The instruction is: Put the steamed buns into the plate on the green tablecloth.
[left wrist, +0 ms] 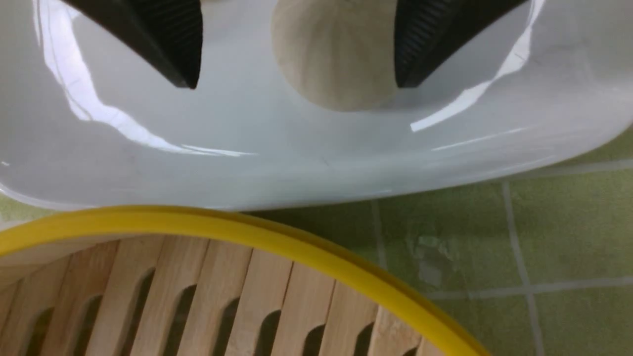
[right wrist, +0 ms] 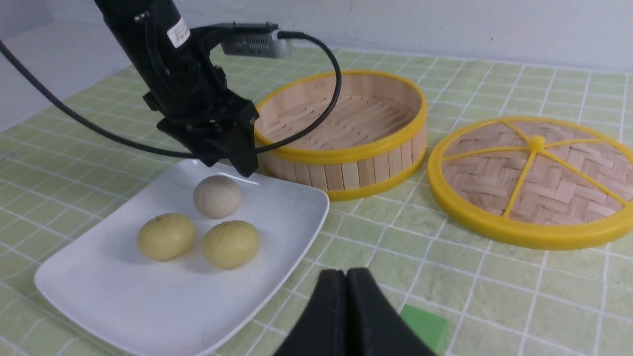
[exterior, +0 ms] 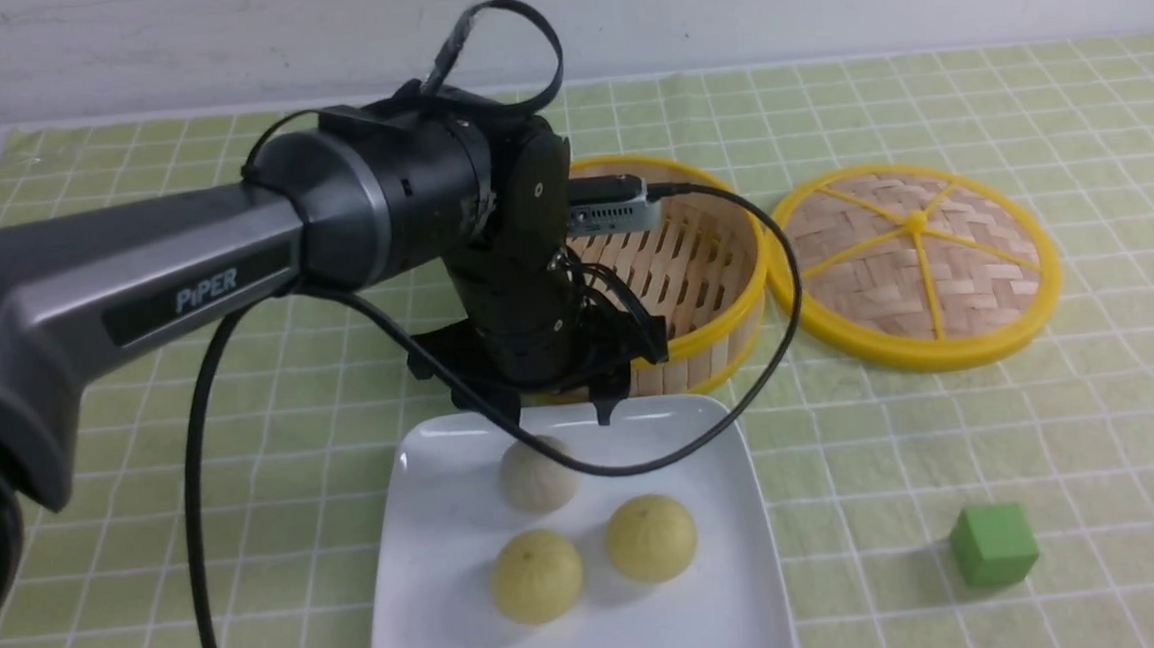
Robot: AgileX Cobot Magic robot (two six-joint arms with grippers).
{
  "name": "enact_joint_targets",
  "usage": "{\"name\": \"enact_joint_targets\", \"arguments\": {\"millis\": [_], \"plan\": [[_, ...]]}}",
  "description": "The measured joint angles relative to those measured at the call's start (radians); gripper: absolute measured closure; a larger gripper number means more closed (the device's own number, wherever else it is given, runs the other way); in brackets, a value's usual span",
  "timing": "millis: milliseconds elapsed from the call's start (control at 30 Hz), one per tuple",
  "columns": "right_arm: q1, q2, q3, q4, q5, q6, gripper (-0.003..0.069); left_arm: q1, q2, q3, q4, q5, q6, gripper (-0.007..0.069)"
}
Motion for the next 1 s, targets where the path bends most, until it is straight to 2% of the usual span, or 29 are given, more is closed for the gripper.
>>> {"name": "enact_joint_targets", "arguments": {"millis": [233,333,433,600,667,833,1000], "plan": [[0.0,0.0,0.016,0.0,0.001,0.0,0.0669,0.0,0.0,-0.003,0.009,-0.015,0.0,0.0109],[0.0,0.0,0.017,0.0,0.001,-0.001,0.0667,0.0,0.0,-0.003,0.013,-0.031,0.0,0.0147],[0.0,0.0,0.017,0.0,0.001,-0.001,0.0665,0.0,0.0,-0.008,0.013,-0.027,0.0,0.0265],[0.0,0.0,0.017,0.0,0.002,-0.001,0.0662,0.0,-0.046,-0.05,0.081,0.053,-0.013,0.0566],[0.0,0.0,0.018,0.016,0.002,-0.002,0.0659,0.0,-0.088,-0.076,0.117,0.092,-0.025,0.0609],[-0.013,-0.002,0.052,0.125,-0.042,-0.002,0.0657,0.0,-0.19,-0.109,0.187,0.172,-0.033,0.0622],[-0.151,-0.014,0.126,0.149,-0.147,-0.002,0.0657,-0.001,-0.268,-0.112,0.257,0.24,-0.052,0.0622]]}}
